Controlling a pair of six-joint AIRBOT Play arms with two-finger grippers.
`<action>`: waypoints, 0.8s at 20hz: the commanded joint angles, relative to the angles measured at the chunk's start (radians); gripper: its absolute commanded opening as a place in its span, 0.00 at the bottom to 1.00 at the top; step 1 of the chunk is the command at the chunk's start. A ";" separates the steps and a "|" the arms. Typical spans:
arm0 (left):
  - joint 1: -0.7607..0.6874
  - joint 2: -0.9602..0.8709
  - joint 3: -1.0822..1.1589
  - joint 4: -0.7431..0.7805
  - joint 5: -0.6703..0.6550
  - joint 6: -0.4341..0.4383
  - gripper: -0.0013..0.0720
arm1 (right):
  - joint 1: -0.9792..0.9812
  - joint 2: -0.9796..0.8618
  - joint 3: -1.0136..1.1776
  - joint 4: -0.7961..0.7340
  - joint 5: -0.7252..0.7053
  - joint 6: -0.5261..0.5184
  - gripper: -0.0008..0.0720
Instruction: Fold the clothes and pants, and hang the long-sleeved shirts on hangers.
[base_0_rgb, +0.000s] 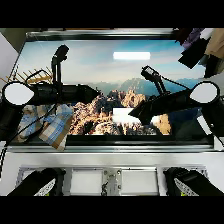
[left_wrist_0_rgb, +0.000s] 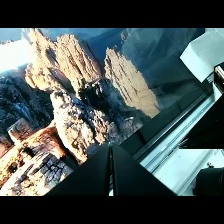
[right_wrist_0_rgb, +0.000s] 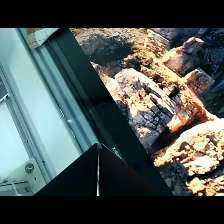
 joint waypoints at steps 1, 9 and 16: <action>-0.001 -0.001 -0.003 -0.002 0.002 0.000 0.03 | 0.001 -0.002 -0.001 0.001 -0.001 0.000 0.04; -0.001 -0.034 -0.002 -0.012 0.013 0.000 0.03 | 0.001 -0.006 -0.002 0.003 0.000 0.000 0.04; 0.105 -0.060 -0.002 0.191 0.111 0.008 0.05 | 0.001 -0.006 -0.002 0.003 0.000 0.000 0.04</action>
